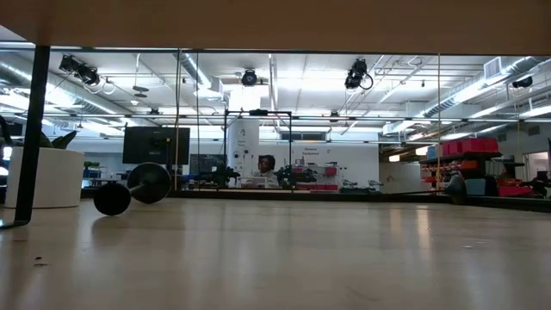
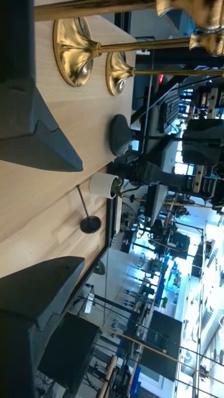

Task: Pick & Place candle stick holders
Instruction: Put the middle black candlestick on the shelf

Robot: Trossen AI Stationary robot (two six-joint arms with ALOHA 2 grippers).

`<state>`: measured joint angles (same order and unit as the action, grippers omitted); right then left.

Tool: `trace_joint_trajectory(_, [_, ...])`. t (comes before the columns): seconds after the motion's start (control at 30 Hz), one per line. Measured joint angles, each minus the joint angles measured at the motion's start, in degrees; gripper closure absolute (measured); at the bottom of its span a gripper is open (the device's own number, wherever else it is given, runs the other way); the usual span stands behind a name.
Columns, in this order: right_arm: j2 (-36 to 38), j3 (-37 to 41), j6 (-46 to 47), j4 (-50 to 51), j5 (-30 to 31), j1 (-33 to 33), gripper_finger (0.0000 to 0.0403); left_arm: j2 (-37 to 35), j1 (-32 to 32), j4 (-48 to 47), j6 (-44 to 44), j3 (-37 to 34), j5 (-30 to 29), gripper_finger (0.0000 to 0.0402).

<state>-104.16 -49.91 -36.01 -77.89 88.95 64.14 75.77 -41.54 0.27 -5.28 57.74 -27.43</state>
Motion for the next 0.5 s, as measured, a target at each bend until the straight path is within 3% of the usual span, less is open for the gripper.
trace_joint_trajectory(0.27, [0.0,0.0,-0.04,0.0,0.0,0.0,0.0167,0.0,-0.2,-0.37,-1.14,0.0,0.05,0.0353])
trace_joint_trajectory(0.5, [0.0,0.0,-0.04,0.01,0.02,0.0,0.0167,0.0,-0.17,-0.87,-1.37,0.0,0.2,0.0348])
